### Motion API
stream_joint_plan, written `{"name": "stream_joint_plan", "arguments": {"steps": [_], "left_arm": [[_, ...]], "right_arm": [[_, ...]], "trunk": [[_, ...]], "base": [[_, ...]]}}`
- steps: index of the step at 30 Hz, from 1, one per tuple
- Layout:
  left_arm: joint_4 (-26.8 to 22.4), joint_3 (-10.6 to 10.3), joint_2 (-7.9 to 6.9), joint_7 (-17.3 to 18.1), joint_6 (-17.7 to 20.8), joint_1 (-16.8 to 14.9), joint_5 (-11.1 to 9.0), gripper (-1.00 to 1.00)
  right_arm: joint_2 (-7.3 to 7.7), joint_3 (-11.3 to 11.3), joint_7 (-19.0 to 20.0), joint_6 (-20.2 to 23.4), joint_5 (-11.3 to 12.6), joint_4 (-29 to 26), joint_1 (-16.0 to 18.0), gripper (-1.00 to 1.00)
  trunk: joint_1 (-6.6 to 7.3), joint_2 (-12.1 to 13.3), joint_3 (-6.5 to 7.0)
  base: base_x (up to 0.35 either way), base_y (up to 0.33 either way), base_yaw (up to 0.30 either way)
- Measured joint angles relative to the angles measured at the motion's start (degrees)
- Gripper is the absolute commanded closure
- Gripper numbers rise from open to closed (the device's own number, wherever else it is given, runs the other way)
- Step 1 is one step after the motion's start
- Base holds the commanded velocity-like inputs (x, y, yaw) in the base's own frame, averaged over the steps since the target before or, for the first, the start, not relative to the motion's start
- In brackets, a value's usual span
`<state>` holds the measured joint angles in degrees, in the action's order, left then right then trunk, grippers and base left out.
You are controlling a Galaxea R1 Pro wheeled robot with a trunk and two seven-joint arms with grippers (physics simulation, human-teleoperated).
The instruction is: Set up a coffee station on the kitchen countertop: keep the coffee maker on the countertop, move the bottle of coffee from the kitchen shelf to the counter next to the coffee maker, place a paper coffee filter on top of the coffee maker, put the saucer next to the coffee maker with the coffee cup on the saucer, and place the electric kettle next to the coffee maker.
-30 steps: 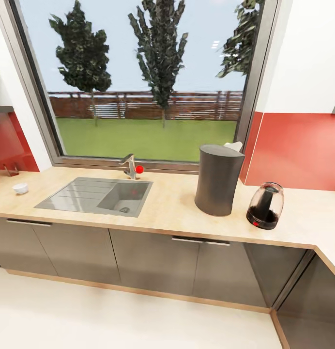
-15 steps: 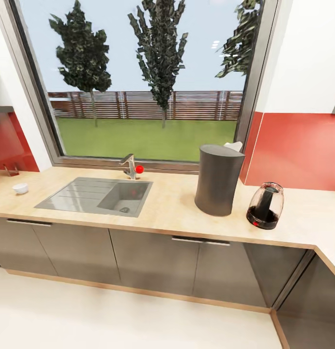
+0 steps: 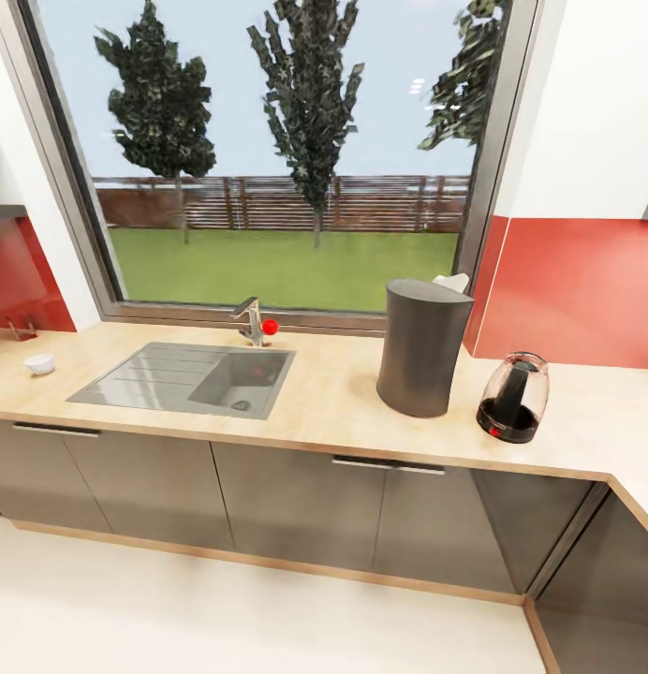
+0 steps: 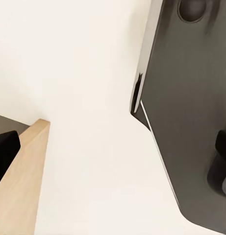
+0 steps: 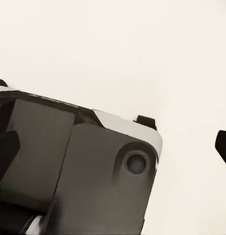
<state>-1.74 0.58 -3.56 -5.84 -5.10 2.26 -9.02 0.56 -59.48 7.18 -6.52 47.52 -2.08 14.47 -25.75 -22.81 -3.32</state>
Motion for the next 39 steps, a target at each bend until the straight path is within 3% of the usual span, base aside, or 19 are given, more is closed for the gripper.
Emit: {"name": "stream_joint_plan", "arguments": {"steps": [1, 3, 5, 6, 7, 8, 9, 11, 13, 15, 19, 39], "left_arm": [[0.0, 0.01, 0.01, 0.0, 0.0, 0.0, -0.03, -1.0], [0.0, 0.01, 0.03, 0.0, 0.0, 0.0, -0.02, -1.0], [0.01, 0.0, -0.02, 0.0, 0.0, 0.0, 0.01, -1.0], [0.01, -0.01, -0.02, 0.0, 0.0, 0.0, 0.01, -1.0], [0.01, -0.02, -0.03, 0.0, 0.0, -0.01, 0.02, -1.0], [0.01, -0.01, -0.04, 0.0, -0.01, -0.01, 0.02, -1.0], [0.01, 0.0, -0.04, 0.0, -0.01, -0.01, 0.03, -1.0], [0.0, 0.0, -0.04, 0.0, -0.01, -0.01, 0.03, -1.0], [0.01, 0.01, -0.02, 0.0, -0.01, -0.01, 0.03, -1.0], [0.01, 0.01, -0.03, 0.0, 0.0, -0.01, 0.03, -1.0], [0.01, 0.02, -0.05, 0.0, 0.0, -0.01, 0.03, -1.0], [-0.01, 0.09, 0.04, 0.06, -0.01, -0.01, -0.22, -1.0]], "right_arm": [[-0.16, 3.9, 0.01, 0.02, -3.04, 0.09, 0.0, -1.0], [-0.39, 14.56, 0.02, 0.05, -11.51, 0.25, 0.0, -1.0], [-0.51, 25.8, 0.03, 0.14, -23.65, 0.29, -0.02, -1.0], [-0.54, 28.53, 0.03, 0.17, -26.99, 0.29, -0.02, -1.0], [-0.6, 33.52, 0.03, 0.24, -33.2, 0.28, -0.03, -1.0], [-0.82, 40.36, 0.04, 0.31, -40.72, 0.29, -0.03, -1.0], [-0.98, 44.47, 0.09, 0.36, -44.09, 0.3, -0.03, -1.0], [-1.09, 48.04, 0.13, 0.51, -46.32, 0.31, -0.03, -1.0], [-1.21, 55.23, 0.28, 1.26, -49.37, 0.34, -0.03, -1.0], [-1.24, 58.89, 0.25, 1.58, -51.37, 0.35, -0.02, -1.0], [-1.21, 61.63, 0.23, 1.71, -53.81, 0.25, -0.01, -1.0], [-0.49, 62.25, -0.52, 1.53, -54.05, -0.17, -0.01, -1.0]], "trunk": [[0.0, 0.0, 0.0], [0.0, 0.0, 0.0], [0.0, 0.0, 0.0], [0.0, 0.0, 0.0], [0.0, 0.0, 0.0], [0.0, 0.0, 0.0], [0.0, 0.0, 0.0], [0.0, 0.0, 0.0], [0.0, 0.0, 0.0], [0.0, 0.0, 0.0], [0.0, 0.0, 0.0], [0.0, 0.0, -0.03]], "base": [[0.0, 0.0, 0.0], [0.0, 0.0, 0.0], [0.0, 0.0, 0.0], [0.0, 0.0, 0.0], [0.0, 0.0, 0.0], [0.0, 0.0, 0.0], [0.0, 0.0, 0.0], [0.0, 0.0, 0.0], [0.0, 0.0, 0.0], [0.0, 0.0, 0.0], [0.0, 0.0, 0.0], [0.0, 0.0, 0.026]]}}
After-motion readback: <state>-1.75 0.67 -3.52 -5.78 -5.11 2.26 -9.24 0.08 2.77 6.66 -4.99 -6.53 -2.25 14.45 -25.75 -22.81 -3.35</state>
